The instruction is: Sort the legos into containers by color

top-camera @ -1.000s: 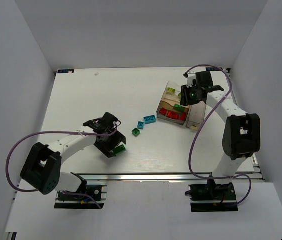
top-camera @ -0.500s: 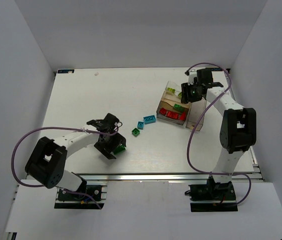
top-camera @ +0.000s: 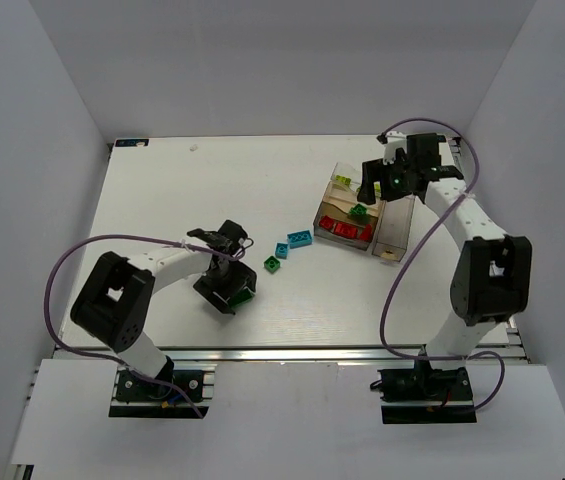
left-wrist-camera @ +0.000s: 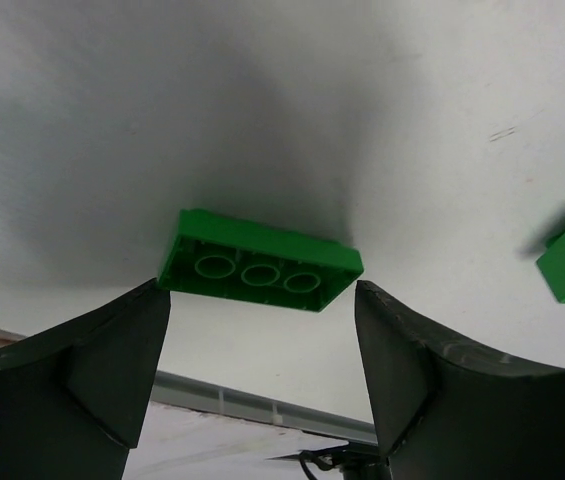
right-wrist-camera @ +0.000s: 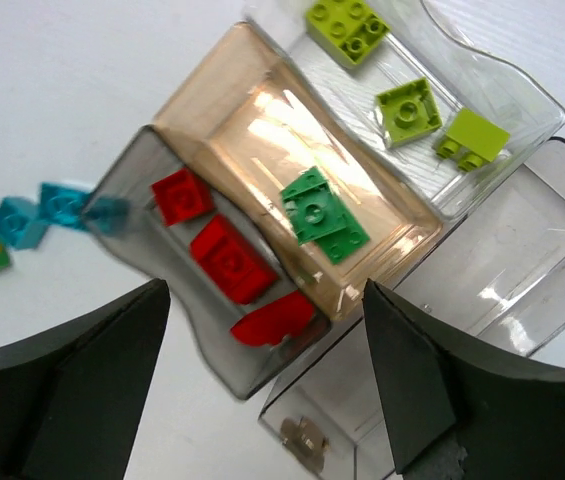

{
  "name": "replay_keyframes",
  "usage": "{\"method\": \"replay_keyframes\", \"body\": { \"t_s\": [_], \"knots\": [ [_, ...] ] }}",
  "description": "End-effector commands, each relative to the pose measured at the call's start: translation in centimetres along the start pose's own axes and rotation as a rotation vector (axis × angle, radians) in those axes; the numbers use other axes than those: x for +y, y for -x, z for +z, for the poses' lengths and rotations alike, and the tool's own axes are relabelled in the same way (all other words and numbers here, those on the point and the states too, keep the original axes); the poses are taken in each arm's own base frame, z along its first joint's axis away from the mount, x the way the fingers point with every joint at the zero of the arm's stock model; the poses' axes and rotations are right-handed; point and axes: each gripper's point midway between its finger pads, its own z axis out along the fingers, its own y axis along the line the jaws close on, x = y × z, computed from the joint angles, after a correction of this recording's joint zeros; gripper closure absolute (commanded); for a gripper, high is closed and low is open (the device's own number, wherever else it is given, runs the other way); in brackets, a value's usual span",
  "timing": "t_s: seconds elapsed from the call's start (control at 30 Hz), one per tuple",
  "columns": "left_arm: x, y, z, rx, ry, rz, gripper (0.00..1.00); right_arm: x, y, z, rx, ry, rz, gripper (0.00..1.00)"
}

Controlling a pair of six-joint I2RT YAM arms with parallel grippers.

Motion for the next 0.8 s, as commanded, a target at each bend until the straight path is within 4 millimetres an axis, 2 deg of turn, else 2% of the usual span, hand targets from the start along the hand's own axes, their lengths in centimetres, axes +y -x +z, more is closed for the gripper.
{"method": "replay_keyframes", "body": {
  "t_s": [0.0, 0.13, 0.27, 0.5, 0.63, 0.77],
  "knots": [
    [-1.8, 0.5, -0.3, -0.023, -0.024, 0.031, 0.16, 2.4, 2.0, -3.0, -0.109, 0.084, -0.056, 0.16],
    [-1.1, 0.5, 0.3, -0.014, 0.036, 0.054, 0.16, 3.6, 1.3, -3.9, -0.114, 0.125, -0.075, 0.11],
    [-0.1, 1.7, 0.9, -0.066, 0.075, 0.049, 0.15, 4.4, 0.9, -4.7, -0.124, 0.157, -0.080, 0.11],
    [-1.0, 3.5, 0.2, -0.157, 0.101, 0.069, 0.11, 5.5, 0.0, -5.2, -0.122, 0.208, -0.084, 0.11],
    [-1.9, 4.0, 0.3, -0.175, 0.096, 0.095, 0.07, 6.0, -0.4, -5.3, -0.120, 0.228, -0.081, 0.11],
    [-1.9, 4.0, 1.1, -0.156, 0.104, 0.104, 0.07, 6.1, -0.6, -5.5, -0.123, 0.230, -0.077, 0.11]
  ]
}}
